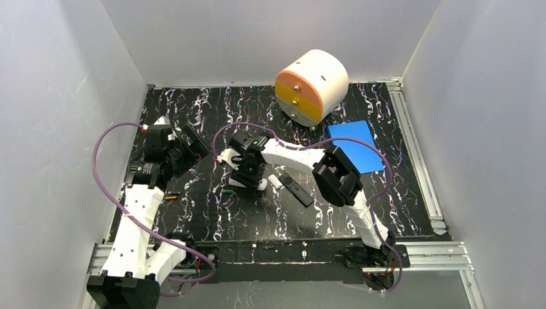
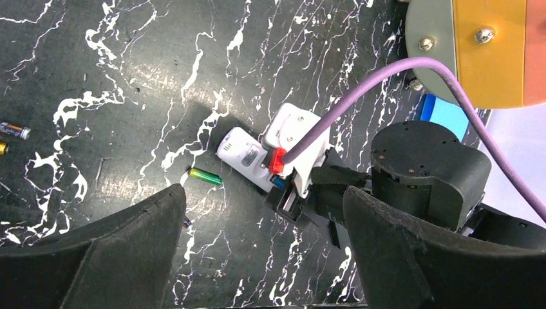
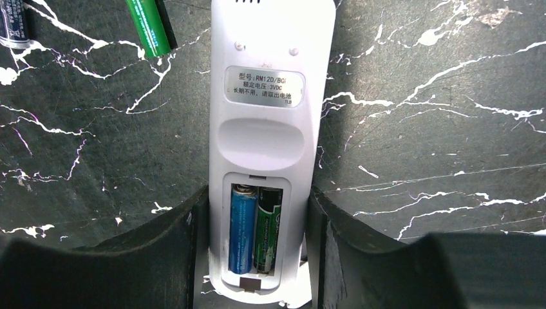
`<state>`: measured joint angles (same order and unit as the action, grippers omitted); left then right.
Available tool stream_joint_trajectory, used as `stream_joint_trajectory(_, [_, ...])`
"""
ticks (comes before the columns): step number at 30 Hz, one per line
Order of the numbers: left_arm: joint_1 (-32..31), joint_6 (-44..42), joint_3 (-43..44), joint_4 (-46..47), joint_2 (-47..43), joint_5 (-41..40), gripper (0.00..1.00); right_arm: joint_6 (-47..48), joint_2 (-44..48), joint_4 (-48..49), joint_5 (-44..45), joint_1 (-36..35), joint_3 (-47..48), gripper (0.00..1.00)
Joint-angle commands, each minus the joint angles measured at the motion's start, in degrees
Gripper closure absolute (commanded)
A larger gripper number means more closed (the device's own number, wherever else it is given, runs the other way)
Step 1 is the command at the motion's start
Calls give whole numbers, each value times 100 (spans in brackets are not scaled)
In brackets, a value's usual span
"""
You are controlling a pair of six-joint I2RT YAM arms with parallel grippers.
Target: Load the batteries into the remote control
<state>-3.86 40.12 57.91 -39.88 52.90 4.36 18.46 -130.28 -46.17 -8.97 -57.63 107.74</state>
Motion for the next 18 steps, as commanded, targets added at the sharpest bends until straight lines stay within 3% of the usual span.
stream_joint_trajectory(1, [25, -140, 198, 115, 67, 168, 11, 24, -41, 32, 55, -44, -72, 59])
stream_joint_trajectory(3, [25, -147, 202, 134, 84, 180, 11, -3, 11, 46, 128, -45, -131, 48])
stream_joint_trajectory(6, [18, -162, 207, 172, 118, 210, 11, -61, 61, 39, 144, -42, -135, 41])
stream_joint_trajectory(18, [23, -202, 218, 196, 164, 190, 11, -178, 230, -14, 258, -41, -128, 33])
